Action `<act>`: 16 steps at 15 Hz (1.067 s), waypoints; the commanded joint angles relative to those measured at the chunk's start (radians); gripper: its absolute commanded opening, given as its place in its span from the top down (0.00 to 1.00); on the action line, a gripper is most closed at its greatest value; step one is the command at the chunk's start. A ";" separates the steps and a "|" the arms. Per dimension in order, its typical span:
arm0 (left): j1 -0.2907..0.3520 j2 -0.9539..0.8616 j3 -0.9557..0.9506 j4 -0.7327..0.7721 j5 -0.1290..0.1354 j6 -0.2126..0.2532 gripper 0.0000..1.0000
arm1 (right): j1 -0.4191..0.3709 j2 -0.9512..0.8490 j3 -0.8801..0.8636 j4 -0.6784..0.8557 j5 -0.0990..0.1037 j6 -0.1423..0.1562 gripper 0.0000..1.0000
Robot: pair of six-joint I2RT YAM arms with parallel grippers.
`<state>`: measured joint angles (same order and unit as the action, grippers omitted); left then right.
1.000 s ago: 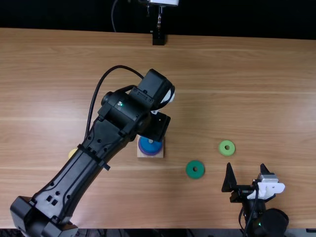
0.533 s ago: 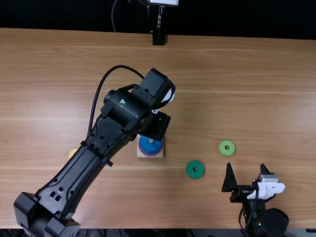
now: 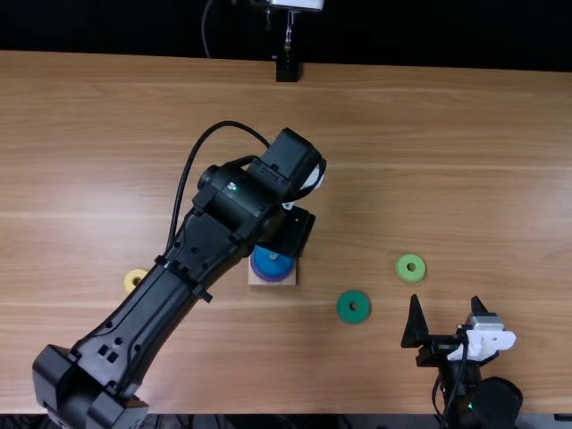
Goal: Build the Hanoi tower: stack the rings onto the peg from bottom to top in this color order: purple, dark blue, light blue, dark green, light green, yellow, orange.
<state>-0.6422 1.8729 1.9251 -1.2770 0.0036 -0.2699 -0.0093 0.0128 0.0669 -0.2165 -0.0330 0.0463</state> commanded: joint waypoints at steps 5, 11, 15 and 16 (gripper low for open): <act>-0.010 0.038 0.066 -0.002 0.000 -0.014 1.00 | -0.012 -0.013 -0.050 -0.081 0.009 -0.004 0.00; -0.005 0.042 0.057 -0.002 0.000 -0.014 1.00 | -0.011 -0.013 -0.050 -0.081 0.009 -0.004 0.00; -0.004 0.068 0.051 -0.002 0.000 -0.014 1.00 | -0.012 -0.013 -0.050 -0.081 0.009 -0.004 0.00; -0.004 0.069 0.049 -0.002 0.000 -0.014 1.00 | -0.012 -0.013 -0.050 -0.081 0.009 -0.004 0.00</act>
<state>-0.6415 1.9301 1.9587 -1.2808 0.0032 -0.2707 -0.0093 0.0128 0.0669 -0.2165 -0.0330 0.0460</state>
